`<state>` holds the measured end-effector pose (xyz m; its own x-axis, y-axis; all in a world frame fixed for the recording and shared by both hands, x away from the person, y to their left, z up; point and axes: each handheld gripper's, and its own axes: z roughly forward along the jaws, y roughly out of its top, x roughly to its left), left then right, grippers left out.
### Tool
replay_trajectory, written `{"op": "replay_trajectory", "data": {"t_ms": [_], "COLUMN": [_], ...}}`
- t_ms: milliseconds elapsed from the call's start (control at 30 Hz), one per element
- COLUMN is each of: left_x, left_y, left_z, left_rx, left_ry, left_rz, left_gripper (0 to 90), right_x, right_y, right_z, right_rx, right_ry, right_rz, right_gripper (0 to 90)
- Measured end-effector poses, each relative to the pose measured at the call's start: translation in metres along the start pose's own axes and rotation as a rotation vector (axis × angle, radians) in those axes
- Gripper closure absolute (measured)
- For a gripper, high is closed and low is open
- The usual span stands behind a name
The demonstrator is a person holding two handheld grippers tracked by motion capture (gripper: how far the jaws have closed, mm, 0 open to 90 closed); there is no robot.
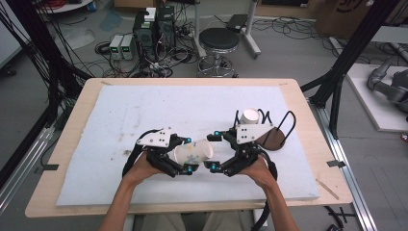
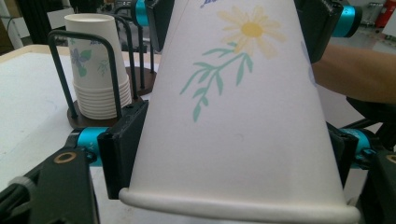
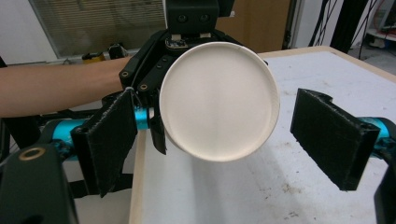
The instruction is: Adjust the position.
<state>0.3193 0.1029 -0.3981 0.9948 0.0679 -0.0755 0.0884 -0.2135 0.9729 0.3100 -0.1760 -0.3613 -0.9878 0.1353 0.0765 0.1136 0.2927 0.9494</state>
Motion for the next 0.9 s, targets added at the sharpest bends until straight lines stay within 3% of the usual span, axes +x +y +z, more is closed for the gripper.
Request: {"op": "replay_trajectory", "data": {"t_ms": [167, 333, 533, 900], "left_x": [-0.005, -0.009, -0.011, -0.011], "left_y": [0.002, 0.010, 0.023, 0.037], "left_z": [-0.005, -0.015, -0.025, -0.024], "left_rx": [0.035, 0.140, 0.282, 0.477], "left_ry": [0.022, 0.073, 0.099, 0.097], "left_rz": [0.009, 0.021, 0.052, 0.083], "left_gripper": [25.3, 24.8, 24.8, 24.8], "right_x": [-0.001, 0.000, 0.003, 0.005], "right_y": [-0.002, -0.004, -0.003, 0.005], "right_z": [-0.001, -0.001, 0.001, 0.002], "right_rx": [0.029, 0.090, 0.182, 0.336], "right_ry": [0.002, -0.006, -0.019, -0.031], "right_rz": [0.021, 0.015, 0.002, -0.035], "right_gripper": [14.9, 15.0, 15.0, 15.2]}}
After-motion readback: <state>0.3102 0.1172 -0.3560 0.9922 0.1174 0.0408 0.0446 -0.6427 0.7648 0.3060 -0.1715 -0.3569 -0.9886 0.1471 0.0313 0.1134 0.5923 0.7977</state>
